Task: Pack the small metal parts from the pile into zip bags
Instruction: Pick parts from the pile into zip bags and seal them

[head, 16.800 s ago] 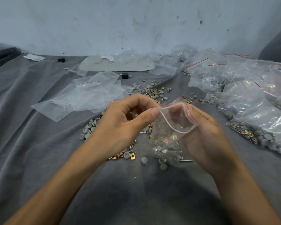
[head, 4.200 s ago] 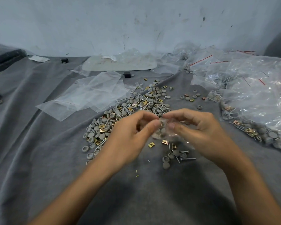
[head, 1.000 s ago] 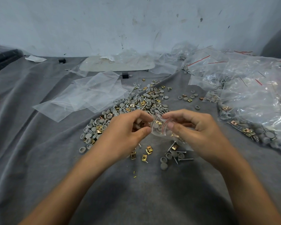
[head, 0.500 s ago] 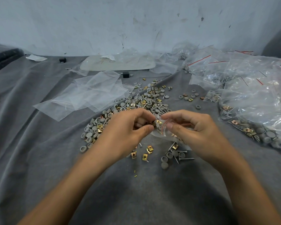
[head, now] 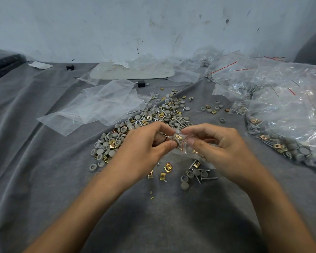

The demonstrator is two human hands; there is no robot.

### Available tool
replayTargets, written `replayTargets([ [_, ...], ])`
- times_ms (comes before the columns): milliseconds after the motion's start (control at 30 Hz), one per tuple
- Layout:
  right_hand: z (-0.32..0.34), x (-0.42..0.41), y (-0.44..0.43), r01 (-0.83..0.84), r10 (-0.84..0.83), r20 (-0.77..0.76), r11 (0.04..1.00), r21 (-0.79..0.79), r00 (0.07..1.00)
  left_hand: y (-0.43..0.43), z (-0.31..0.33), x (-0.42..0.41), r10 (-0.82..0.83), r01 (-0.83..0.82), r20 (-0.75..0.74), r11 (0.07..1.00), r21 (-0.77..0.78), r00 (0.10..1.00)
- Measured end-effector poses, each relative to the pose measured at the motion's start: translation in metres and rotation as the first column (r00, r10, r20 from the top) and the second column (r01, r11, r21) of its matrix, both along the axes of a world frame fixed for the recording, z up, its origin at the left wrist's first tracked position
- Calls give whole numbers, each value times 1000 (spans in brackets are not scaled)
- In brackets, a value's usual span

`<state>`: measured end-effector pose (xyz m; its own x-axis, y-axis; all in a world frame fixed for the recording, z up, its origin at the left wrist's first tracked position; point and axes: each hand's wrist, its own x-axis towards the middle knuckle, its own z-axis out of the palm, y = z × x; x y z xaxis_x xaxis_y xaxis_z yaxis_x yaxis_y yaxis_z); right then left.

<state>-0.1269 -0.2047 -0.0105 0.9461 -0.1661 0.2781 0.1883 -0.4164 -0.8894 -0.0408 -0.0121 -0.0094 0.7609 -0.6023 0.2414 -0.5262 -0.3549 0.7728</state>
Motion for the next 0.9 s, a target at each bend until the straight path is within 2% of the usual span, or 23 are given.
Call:
replayTargets([
  [400, 1, -1, 2, -12, 12, 1, 1000, 10, 1000, 1, 4, 0, 36, -40, 159, 999, 19, 987],
  [533, 2, -1, 2, -11, 11, 1, 1000, 15, 1000, 1, 2, 1, 38, -37, 21, 997, -70, 999],
  [633, 2, -1, 1, -8, 8, -2, 1000, 10, 1000, 3, 2, 3, 26, -27, -11, 994, -105, 1000],
  [767, 2, -2, 0, -11, 11, 0, 1000, 15, 1000, 2, 5, 1, -75, 55, -110, 984, -170, 991],
  [833, 1, -2, -1, -3, 3, 8, 1000, 23, 1000, 3, 6, 1, -3, -5, -54, 987, -159, 999],
  [900, 1, -1, -2, 7, -7, 19, 999, 33, 1000, 6, 5, 4, 118, -120, 119, 993, 9, 986],
])
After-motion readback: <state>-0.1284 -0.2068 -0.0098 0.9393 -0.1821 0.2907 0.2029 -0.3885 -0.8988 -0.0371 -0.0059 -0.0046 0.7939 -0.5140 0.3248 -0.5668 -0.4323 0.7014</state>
